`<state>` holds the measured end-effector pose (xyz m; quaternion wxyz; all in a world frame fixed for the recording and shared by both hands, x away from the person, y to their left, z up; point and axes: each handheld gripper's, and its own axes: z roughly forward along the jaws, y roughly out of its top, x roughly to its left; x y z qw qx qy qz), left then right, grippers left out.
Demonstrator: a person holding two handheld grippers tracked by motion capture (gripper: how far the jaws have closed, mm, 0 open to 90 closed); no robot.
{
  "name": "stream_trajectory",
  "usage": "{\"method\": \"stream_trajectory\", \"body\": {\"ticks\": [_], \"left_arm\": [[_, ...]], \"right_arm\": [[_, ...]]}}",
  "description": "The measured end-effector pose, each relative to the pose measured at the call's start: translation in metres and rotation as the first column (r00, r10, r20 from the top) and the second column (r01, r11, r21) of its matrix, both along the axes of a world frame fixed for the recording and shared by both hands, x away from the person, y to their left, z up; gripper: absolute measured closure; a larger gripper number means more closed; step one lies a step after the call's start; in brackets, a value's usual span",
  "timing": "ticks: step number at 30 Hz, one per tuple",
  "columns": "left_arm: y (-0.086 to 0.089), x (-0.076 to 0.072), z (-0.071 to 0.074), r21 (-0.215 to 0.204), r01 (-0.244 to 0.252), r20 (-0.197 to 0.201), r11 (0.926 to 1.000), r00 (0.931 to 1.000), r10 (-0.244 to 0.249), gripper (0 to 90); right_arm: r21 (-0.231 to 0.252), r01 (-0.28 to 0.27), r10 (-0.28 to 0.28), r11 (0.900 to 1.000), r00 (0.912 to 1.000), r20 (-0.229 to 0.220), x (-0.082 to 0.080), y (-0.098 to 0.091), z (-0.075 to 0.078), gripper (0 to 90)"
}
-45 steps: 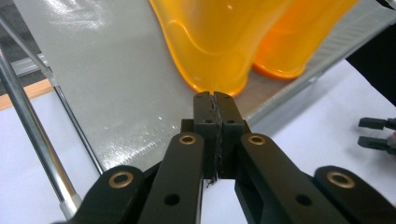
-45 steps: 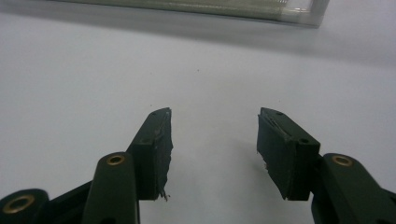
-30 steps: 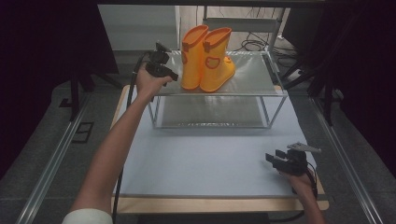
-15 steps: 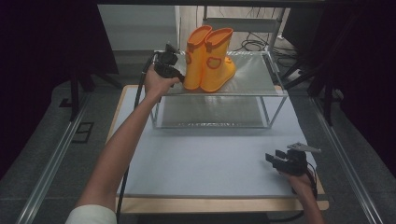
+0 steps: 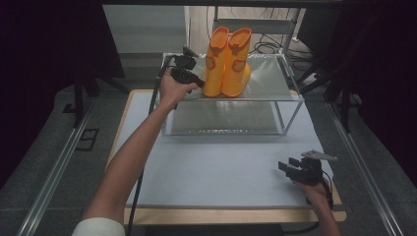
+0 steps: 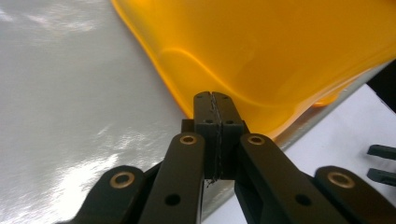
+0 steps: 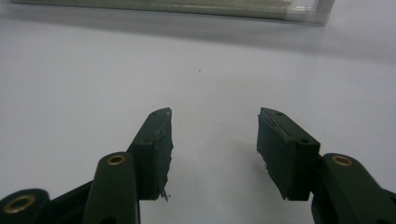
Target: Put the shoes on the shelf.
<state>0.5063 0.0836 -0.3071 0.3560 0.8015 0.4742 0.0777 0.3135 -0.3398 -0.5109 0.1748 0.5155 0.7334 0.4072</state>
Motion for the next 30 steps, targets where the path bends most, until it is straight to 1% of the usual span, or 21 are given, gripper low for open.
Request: {"method": "stream_trajectory", "body": {"ticks": [2, 3, 4, 5, 7, 8, 9, 11, 13, 14, 15, 17, 21, 22, 24, 26, 28, 30], "left_arm": [[0.002, 0.0, 0.0, 0.023, -0.014, 0.006, 0.9996, 0.9999, 0.014, 89.5], [0.002, 0.0, -0.001, 0.056, -0.029, 0.015, 0.9981, 0.9995, 0.028, 89.4], [0.002, 0.0, -0.003, 0.077, -0.038, 0.016, 0.9963, 0.9992, 0.037, 89.2], [0.001, 0.001, -0.004, 0.089, -0.041, 0.012, 0.9951, 0.9991, 0.04, 89.1], [-0.003, 0.002, -0.009, 0.102, -0.039, -0.005, 0.994, 0.9992, 0.039, 89.1], [-0.006, 0.002, -0.01, 0.101, -0.035, -0.009, 0.9943, 0.9993, 0.036, 89.0], [-0.01, 0.001, -0.011, 0.102, -0.034, -0.008, 0.9942, 0.9993, 0.035, 89.2], [-0.014, 0.0, -0.01, 0.118, -0.038, 0.011, 0.9923, 0.9993, 0.037, 89.6], [-0.015, 0.0, -0.009, 0.107, -0.04, 0.011, 0.9934, 0.9992, 0.039, 89.7], [-0.015, -0.001, -0.008, 0.088, -0.038, 0.011, 0.9954, 0.9992, 0.037, 89.8], [-0.015, -0.001, -0.007, 0.078, -0.04, 0.013, 0.9961, 0.9992, 0.039, 89.8], [-0.018, -0.003, -0.005, 0.069, -0.037, 0.024, 0.9969, 0.9991, 0.036, 89.9], [-0.023, -0.007, -0.002, 0.029, -0.006, 0.025, 0.9996, 0.9997, 0.005, 89.9], [-0.025, -0.009, -0.002, 0.024, 0.007, 0.03, 0.9997, 0.9995, -0.008, 89.9], [-0.028, -0.01, -0.002, 0.032, 0.012, 0.04, 0.9994, 0.9991, -0.013, 89.9], [-0.026, -0.009, -0.002, 0.027, 0.008, 0.034, 0.9996, 0.9994, -0.009, 89.8], [-0.023, -0.009, -0.003, -0.003, 0.009, 0.024, 1.0, 0.9997, -0.009, 89.6], [-0.02, -0.009, -0.004, 0.005, 0.011, 0.028, 0.9999, 0.9995, -0.011, 89.5]], "right_arm": [[0.0, 0.0, 0.0, 1.0, 1.0, 0.0, 0.0, 0.0, 0.0, 45.2], [0.0, 0.0, 0.0, 1.0, 1.0, 0.0, 0.0, 0.0, 0.0, 45.2], [-0.001, 0.001, -0.001, 1.0, 1.0, -0.001, 0.0, 0.0, 0.0, 45.2], [0.002, 0.003, -0.003, 1.0, 1.0, -0.001, 0.0, 0.0, 0.0, 45.3], [0.002, 0.005, -0.005, 1.0, 1.0, -0.001, 0.0, -0.001, 0.0, 45.2], [0.0, 0.005, -0.005, 1.0, 1.0, -0.001, 0.0, -0.001, 0.0, 45.3], [-0.001, 0.004, -0.004, 1.0, 1.0, 0.0, 0.0, -0.001, 0.0, 45.2], [0.001, 0.006, -0.006, 1.0, 1.0, -0.002, 0.0, -0.001, -0.001, 45.3], [-0.001, 0.005, -0.005, 1.0, 1.0, 0.0, 0.0, -0.001, -0.001, 45.4], [0.005, 0.007, -0.007, 1.0, 1.0, 0.001, 0.0, -0.001, 0.0, 45.5], [0.005, 0.007, -0.007, 1.0, 1.0, 0.001, 0.0, -0.001, 0.0, 45.5], [0.007, 0.006, -0.006, 1.0, 1.0, 0.006, 0.0, -0.001, 0.001, 45.5], [0.005, 0.002, -0.003, 1.0, 1.0, 0.004, 0.001, 0.001, 0.001, 45.6], [0.006, 0.0, 0.0, 1.0, 1.0, 0.004, 0.001, 0.002, 0.001, 45.6], [0.005, -0.001, 0.001, 1.0, 1.0, 0.005, 0.0, 0.003, 0.001, 45.6], [0.003, -0.004, 0.004, 1.0, 1.0, 0.006, 0.0, 0.003, 0.001, 45.5], [0.005, 0.0, 0.0, 1.0, 1.0, 0.006, 0.0, 0.003, 0.001, 45.6], [0.006, 0.0, 0.0, 1.0, 1.0, 0.007, 0.0, 0.003, 0.001, 45.6]]}}
